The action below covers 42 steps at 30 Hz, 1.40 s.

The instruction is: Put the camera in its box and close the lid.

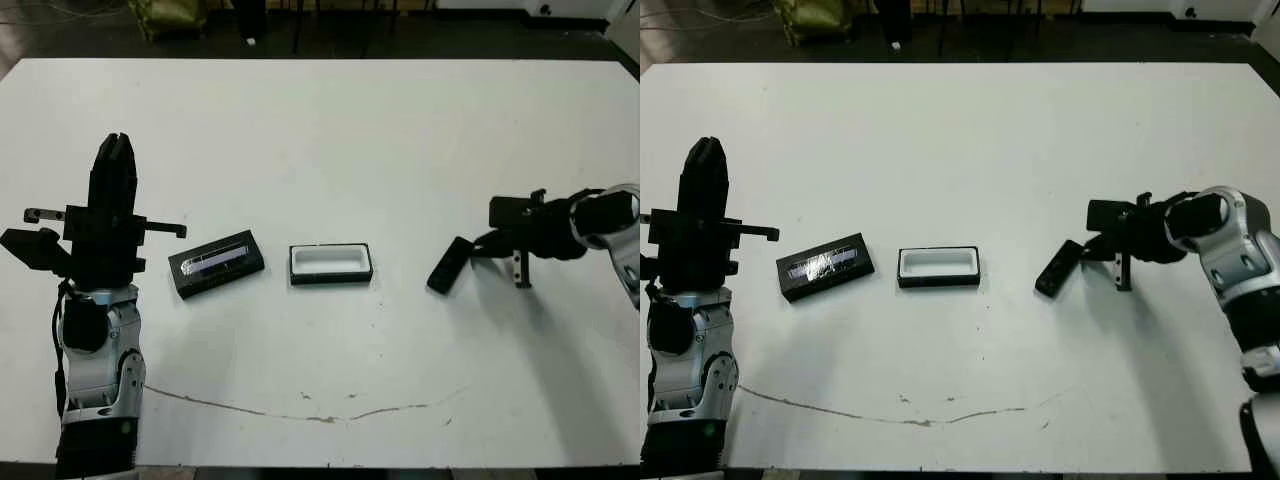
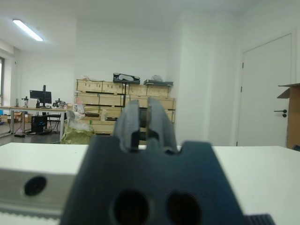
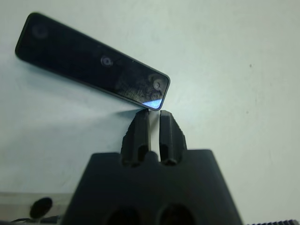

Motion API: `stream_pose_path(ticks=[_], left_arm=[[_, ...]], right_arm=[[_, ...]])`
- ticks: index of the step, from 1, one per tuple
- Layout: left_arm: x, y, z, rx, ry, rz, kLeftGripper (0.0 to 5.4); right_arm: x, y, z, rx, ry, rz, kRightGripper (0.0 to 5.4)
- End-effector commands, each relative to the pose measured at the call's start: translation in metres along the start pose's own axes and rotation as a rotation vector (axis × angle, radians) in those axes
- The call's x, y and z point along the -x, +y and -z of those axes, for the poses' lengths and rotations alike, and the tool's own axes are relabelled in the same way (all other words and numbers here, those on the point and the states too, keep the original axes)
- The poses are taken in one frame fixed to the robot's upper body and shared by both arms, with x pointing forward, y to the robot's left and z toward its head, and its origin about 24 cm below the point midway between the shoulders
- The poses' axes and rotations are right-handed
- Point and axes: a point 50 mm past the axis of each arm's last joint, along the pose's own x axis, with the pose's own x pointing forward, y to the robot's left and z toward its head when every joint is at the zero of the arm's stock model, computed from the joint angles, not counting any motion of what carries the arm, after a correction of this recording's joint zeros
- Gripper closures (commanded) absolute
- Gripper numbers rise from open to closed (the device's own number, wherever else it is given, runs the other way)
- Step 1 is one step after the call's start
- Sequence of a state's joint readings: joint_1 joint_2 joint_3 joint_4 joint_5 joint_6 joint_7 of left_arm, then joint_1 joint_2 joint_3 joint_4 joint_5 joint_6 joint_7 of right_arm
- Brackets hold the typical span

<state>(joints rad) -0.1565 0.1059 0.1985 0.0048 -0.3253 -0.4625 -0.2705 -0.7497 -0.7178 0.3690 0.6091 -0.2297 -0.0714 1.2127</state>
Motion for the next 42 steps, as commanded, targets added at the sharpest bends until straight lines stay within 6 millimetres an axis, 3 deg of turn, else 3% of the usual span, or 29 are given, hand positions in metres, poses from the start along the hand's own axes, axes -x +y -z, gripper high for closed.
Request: stream_pose_path(ticks=[1,18,35,42], left_arm=[[0.005,0.001,0.004,-0.006,0.041,-0.008,5.38],[0.006,-0.001,0.003,-0.023,0.057,-0.018,5.38],[0.005,-0.001,0.004,-0.022,0.056,-0.028,5.38],[0.005,-0.001,0.003,-0.006,0.053,-0.026,5.38]], right_arm=[[-0.022,0.015,0.008,-0.059,0.007,-0.080,5.40],[-0.047,0.009,-0.015,-0.024,-0.088,-0.120,5.40],[-0.046,0.008,-0.051,0.181,-0.201,-0.143,5.40],[-0.043,0.004,-0.035,0.038,-0.206,-0.051,5.40]])
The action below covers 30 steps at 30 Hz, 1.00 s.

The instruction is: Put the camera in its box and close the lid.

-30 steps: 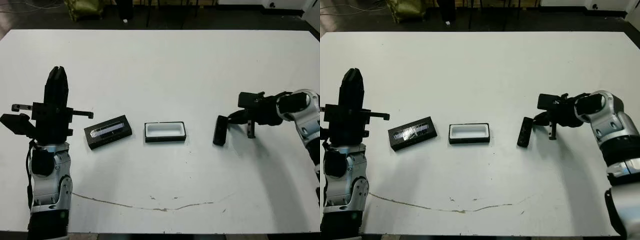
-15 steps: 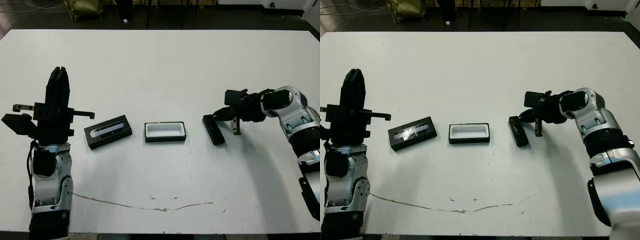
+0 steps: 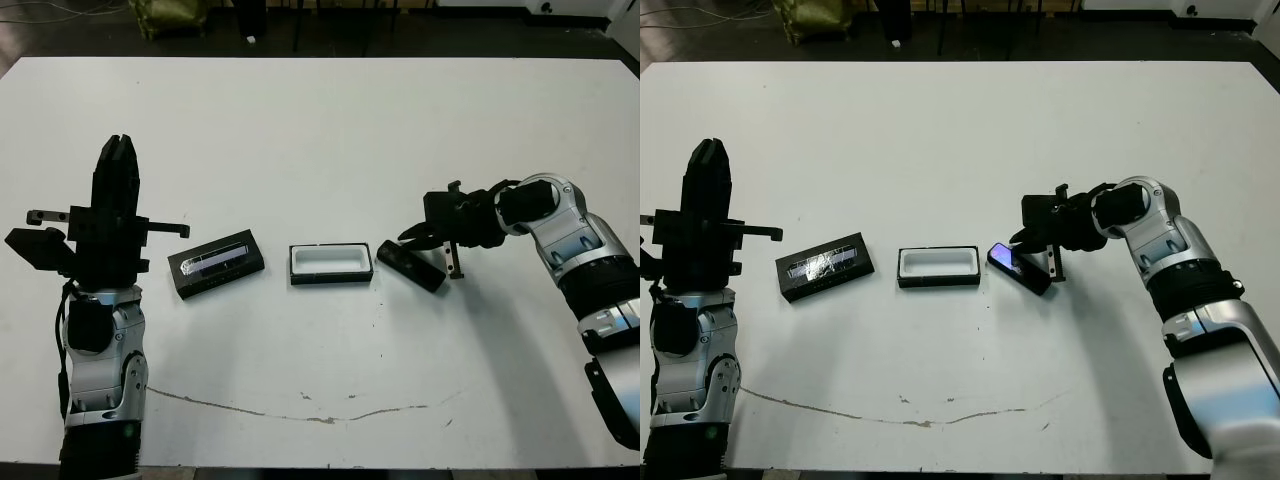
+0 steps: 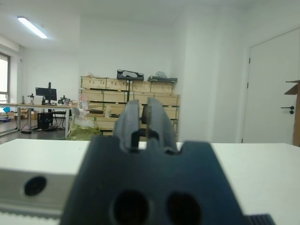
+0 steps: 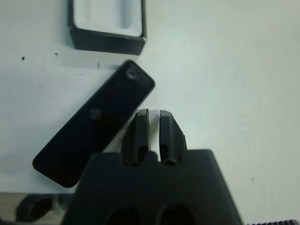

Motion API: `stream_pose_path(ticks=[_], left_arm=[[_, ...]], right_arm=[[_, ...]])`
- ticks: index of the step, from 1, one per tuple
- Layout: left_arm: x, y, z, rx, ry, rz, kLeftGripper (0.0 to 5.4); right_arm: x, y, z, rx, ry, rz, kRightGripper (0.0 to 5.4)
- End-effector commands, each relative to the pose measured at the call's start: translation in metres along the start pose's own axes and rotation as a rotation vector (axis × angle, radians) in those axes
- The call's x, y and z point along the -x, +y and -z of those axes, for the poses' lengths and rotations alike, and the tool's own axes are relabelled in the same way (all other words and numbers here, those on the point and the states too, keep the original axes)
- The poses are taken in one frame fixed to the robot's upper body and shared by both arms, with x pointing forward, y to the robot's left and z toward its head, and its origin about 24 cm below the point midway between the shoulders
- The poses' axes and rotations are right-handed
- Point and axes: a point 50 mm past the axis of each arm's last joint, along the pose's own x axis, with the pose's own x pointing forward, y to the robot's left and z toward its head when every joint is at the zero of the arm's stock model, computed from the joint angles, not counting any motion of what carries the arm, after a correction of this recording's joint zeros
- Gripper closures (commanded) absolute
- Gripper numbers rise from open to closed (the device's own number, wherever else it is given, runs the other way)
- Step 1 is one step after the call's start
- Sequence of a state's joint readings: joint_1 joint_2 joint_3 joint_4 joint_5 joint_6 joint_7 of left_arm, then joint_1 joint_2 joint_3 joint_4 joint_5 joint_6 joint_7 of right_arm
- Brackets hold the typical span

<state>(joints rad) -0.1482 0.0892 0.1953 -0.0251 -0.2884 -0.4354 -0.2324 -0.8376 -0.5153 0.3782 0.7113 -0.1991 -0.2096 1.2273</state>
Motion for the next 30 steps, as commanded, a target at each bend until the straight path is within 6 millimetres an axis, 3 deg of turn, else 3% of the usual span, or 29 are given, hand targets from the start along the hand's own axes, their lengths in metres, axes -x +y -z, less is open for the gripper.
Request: stream_pose_path(ticks=[1,10,18,26,30], left_arm=[[0.005,0.002,0.004,0.009,0.039,-0.005,5.38],[0.006,0.002,0.004,-0.005,0.039,0.002,5.38],[0.006,0.002,0.005,-0.007,0.037,0.001,5.38],[0.007,0.003,0.006,-0.007,0.043,0.004,5.38],[0.007,0.002,0.005,-0.017,0.036,0.010,5.40]], right_arm=[[0.000,0.011,0.025,-0.112,0.028,0.043,5.40],[0.016,0.009,0.043,-0.184,0.037,0.496,5.40],[0.043,0.000,0.031,-0.314,-0.164,0.835,5.40],[0.070,0.026,-0.009,-0.409,-0.379,0.803,5.40],[0.071,0.041,-0.017,-0.483,-0.429,0.709,4.84]])
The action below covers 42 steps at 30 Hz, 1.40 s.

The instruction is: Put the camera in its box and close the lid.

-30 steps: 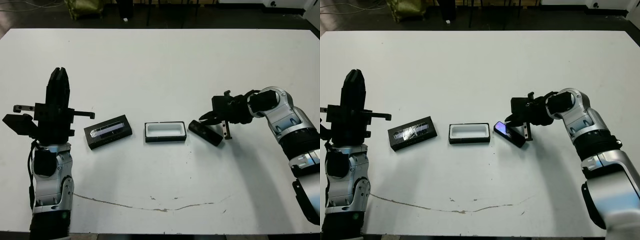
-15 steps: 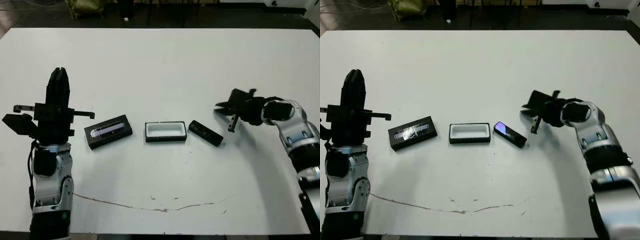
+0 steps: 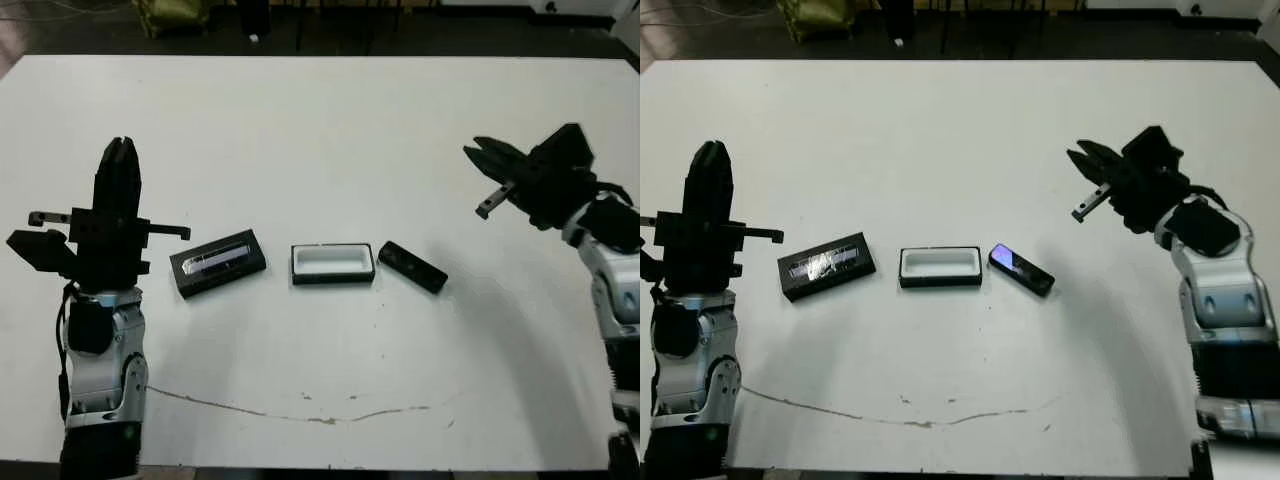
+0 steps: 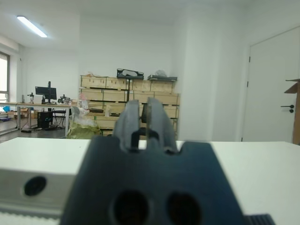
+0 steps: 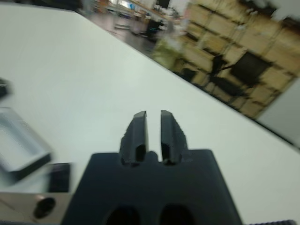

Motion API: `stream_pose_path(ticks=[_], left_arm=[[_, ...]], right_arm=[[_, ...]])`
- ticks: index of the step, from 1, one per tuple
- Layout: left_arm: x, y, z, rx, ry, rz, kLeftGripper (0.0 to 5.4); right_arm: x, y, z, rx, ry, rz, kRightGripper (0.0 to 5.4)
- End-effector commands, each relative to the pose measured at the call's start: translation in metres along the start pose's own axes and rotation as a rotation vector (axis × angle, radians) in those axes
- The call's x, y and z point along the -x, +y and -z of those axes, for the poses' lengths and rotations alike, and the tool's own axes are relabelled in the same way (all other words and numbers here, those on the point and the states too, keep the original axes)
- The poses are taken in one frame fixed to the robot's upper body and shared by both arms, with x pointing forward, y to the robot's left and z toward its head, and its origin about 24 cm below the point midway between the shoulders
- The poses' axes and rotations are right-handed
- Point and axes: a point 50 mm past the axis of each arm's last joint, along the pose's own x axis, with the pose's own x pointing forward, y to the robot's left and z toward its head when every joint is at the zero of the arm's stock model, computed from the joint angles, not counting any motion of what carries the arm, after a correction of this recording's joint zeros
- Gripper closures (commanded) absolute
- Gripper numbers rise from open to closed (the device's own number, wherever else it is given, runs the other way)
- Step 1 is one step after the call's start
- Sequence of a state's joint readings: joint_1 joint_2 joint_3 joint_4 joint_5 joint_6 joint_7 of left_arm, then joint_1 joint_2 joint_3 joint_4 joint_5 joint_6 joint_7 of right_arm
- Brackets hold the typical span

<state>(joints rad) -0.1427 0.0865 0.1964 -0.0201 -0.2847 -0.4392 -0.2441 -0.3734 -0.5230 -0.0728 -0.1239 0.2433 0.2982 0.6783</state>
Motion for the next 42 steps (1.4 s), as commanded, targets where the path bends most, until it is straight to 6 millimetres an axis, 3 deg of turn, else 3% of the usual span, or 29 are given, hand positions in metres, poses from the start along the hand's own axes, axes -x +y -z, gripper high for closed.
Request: stream_pose_path(ticks=[1,6,12,22,36,42], left_arm=[[0.005,0.002,0.004,-0.014,0.031,0.002,5.40],[0.005,0.002,0.004,-0.010,0.033,0.001,5.40],[0.005,0.003,0.004,-0.002,0.036,0.006,5.40],[0.005,0.002,0.005,0.001,0.036,0.006,5.40],[0.005,0.002,0.005,0.027,0.040,0.009,5.40],[0.005,0.003,0.005,0.005,0.036,0.007,5.40]], right_arm=[[0.011,0.008,0.005,-0.067,0.043,-0.051,4.65],[0.016,0.014,0.014,-0.136,0.117,-0.122,3.51],[0.021,0.021,0.028,-0.092,0.197,-0.199,2.17],[0.021,0.032,0.029,-0.034,0.307,-0.279,0.02],[0.018,0.035,0.028,0.024,0.335,-0.357,0.02],[0.017,0.039,0.038,0.024,0.376,-0.369,0.22]])
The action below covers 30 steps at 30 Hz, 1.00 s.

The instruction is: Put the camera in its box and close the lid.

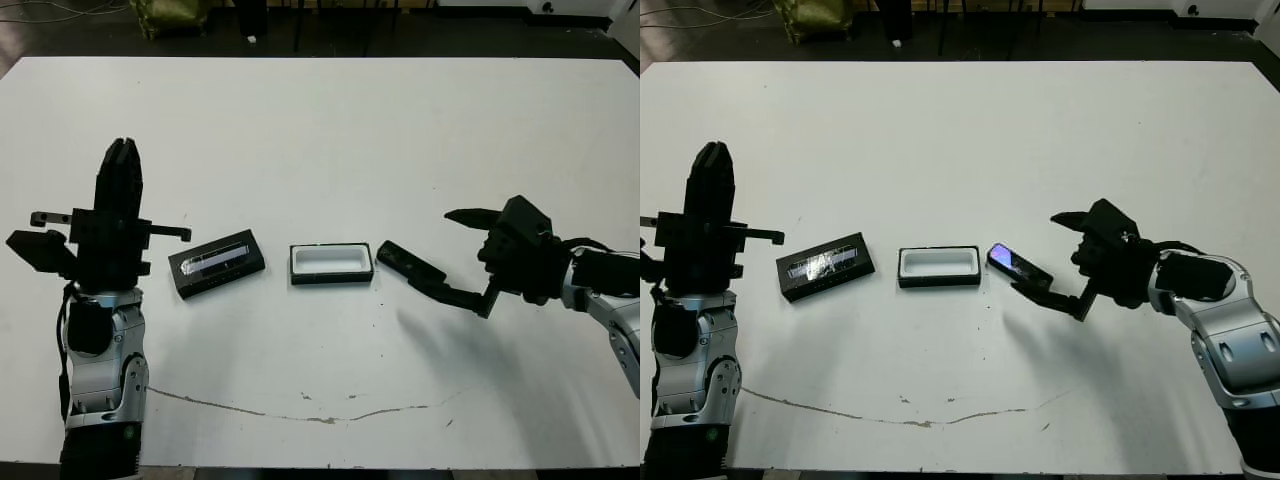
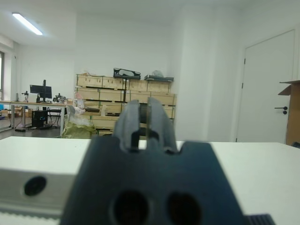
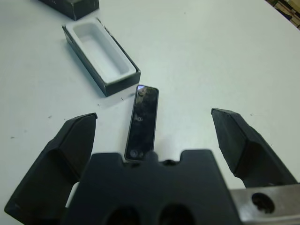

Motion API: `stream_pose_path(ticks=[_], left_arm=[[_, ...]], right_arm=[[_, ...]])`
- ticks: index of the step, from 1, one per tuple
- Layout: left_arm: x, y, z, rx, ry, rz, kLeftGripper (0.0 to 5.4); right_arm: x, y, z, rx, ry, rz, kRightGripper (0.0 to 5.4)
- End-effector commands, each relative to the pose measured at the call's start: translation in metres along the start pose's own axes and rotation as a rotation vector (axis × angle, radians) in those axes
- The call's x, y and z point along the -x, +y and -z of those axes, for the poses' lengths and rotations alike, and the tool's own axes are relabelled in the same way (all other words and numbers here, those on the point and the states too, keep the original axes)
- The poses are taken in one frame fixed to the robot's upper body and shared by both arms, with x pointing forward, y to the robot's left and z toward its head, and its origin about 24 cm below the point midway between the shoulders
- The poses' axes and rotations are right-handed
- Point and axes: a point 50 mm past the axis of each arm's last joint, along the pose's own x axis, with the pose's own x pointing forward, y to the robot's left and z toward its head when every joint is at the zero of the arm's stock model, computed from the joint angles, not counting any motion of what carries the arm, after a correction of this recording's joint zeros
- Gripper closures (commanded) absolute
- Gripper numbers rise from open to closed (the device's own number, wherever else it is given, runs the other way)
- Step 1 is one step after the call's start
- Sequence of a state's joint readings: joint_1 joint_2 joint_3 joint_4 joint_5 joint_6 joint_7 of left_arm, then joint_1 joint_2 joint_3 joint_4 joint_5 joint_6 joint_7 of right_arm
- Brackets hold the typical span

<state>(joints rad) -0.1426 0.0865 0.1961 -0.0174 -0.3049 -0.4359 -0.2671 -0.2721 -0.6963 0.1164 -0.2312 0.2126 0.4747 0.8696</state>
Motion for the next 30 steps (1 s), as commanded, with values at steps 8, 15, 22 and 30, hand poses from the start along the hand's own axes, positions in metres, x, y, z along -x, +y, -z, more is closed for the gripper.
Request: stream_pose_path(ticks=[8,15,22,30], left_arm=[[0.006,0.003,0.004,-0.007,0.039,-0.011,5.40],[0.006,0.003,0.005,-0.005,0.039,-0.008,5.40],[0.006,0.003,0.005,-0.007,0.037,-0.002,5.40],[0.006,0.003,0.005,-0.018,0.040,-0.015,5.40]], right_arm=[[-0.007,0.007,0.023,-0.061,0.073,-0.034,0.68],[-0.011,0.012,0.035,-0.069,0.071,-0.028,1.92],[-0.017,0.018,0.046,-0.090,0.054,-0.058,3.53],[-0.024,0.023,0.060,-0.106,0.043,-0.090,5.09]])
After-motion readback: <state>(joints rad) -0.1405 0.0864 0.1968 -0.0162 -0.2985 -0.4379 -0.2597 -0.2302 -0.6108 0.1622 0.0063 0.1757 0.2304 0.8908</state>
